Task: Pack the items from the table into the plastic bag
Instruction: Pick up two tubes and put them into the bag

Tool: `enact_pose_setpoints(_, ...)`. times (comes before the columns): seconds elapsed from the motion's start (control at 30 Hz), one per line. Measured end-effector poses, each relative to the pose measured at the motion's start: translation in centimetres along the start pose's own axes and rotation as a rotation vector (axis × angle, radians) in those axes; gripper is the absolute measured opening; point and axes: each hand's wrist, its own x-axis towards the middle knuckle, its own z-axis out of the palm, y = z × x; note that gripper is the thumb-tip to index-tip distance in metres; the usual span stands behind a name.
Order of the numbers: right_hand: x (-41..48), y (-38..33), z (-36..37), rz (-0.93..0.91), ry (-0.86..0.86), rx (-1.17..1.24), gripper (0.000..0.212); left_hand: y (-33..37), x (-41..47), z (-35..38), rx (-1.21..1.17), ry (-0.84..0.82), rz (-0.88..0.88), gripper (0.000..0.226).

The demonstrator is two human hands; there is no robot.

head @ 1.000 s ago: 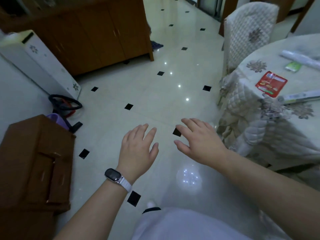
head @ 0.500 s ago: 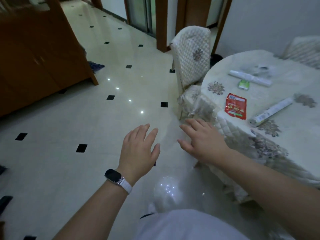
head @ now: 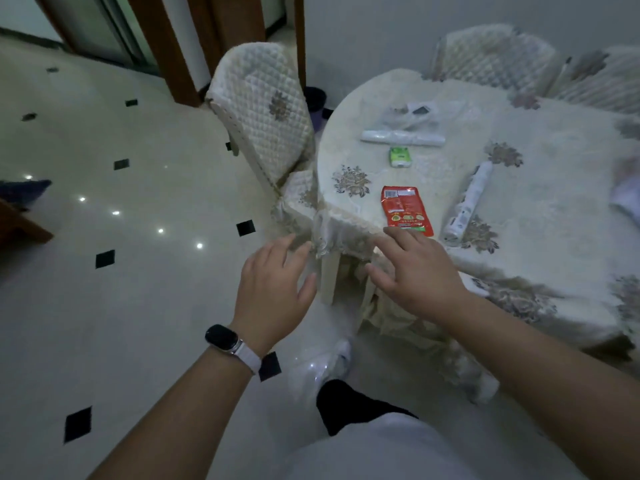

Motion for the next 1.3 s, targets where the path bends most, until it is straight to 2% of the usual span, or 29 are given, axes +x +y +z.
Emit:
enact_pose_setpoints(0.13, 4.2, 3.2, 2.0, 0.116, 0.007, 0.028, 0.051, -1.0, 6.7, 2.4, 0.020, -0.051, 0.094, 0.046)
enact_pose_setpoints(0.3, 10.5, 7.6, 4.1, 0.220, -0.074, 0.042, 0.051, -2.1, 15.3, 4.8, 0.027, -0.128, 0.157, 0.047)
enact_pose_setpoints(0.43, 15.3, 11.5, 4.3, 0.278, -0.029, 0.067, 0.049, -2.2, 22.9, 7.3, 0.028, -0.141, 0.215, 0.048)
enact_pose_setpoints(0.6, 17.4, 15.8, 4.8, 0.453, -0.074, 0.103, 0.055, -0.5, 29.4, 10.3, -0.009, -0.176, 0.309, 0.047)
enact_pose_setpoints(0.73, 17.4, 18.5, 5.9, 0.620, -0.093, 0.131, 0.058, 0.7, 34.4, 12.7, -0.023, -0.243, 0.420, 0.048)
enact_pose_setpoints(0.87, 17.0, 20.3, 7.5, 0.823, -0.100, 0.163, 0.061, 0.8, 40.5, 15.4, -0.042, -0.305, 0.421, 0.054)
enact_pose_setpoints(1.07, 17.2, 21.7, 9.2, 1.181, -0.049, 0.111, 0.054, 0.6, 48.9, 20.8, -0.010, -0.360, 0.584, 0.053)
enact_pose_setpoints(1.3, 20.5, 22.3, 11.4, 1.527, -0.051, 0.149, 0.058, -1.6, 55.9, 28.4, 0.058, -0.548, 0.642, 0.072)
